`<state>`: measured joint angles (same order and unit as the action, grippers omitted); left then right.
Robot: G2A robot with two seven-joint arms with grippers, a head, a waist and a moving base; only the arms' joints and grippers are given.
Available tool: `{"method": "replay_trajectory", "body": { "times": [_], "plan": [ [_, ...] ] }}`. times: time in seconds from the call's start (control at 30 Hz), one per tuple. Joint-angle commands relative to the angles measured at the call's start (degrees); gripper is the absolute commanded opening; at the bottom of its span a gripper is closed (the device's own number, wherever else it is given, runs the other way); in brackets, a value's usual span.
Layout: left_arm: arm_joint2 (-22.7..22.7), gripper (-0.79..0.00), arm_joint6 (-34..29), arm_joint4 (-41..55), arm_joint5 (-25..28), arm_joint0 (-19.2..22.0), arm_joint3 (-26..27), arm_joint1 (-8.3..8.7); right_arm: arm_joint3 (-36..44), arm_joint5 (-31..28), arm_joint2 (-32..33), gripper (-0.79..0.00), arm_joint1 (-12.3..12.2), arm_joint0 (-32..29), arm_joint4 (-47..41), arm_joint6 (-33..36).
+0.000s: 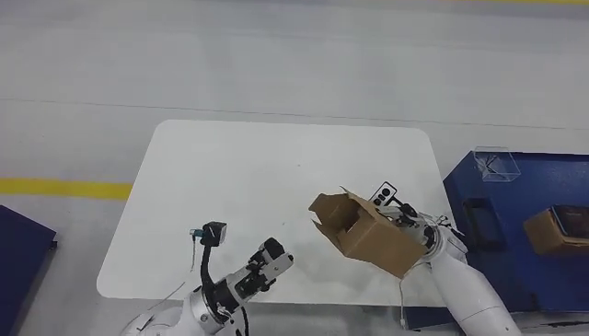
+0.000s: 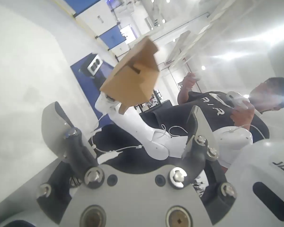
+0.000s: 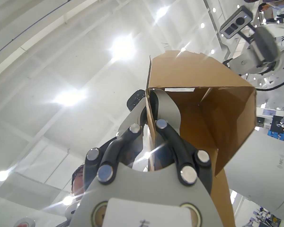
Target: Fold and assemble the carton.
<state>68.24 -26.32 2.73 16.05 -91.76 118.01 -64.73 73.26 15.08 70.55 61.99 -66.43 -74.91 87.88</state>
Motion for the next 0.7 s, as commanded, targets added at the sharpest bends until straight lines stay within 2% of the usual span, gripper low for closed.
{"method": "replay_trajectory", "body": {
  "times": [0.0,0.17,0.33,0.67],
  "plan": [
    [-1.4,0.000,-2.0,-0.6,-2.5,1.1,-0.3,-0.08,1.8,0.1,0.4,-0.785,-0.1,-0.7,-0.3,0.1],
    [-3.6,0.000,-2.8,-1.7,-5.1,3.1,-0.9,-0.36,6.7,-0.5,1.4,-0.785,-0.8,-2.4,0.6,0.1],
    [-5.3,0.000,-2.8,-1.8,-3.4,4.0,-0.4,-0.61,9.5,-4.1,2.1,-0.785,-1.7,-3.7,4.8,0.1],
    [-5.8,0.000,-3.8,-4.3,-6.3,4.9,-1.1,-0.58,11.5,-7.1,0.7,-0.785,-2.9,-4.5,7.8,0.1]
  ]
}}
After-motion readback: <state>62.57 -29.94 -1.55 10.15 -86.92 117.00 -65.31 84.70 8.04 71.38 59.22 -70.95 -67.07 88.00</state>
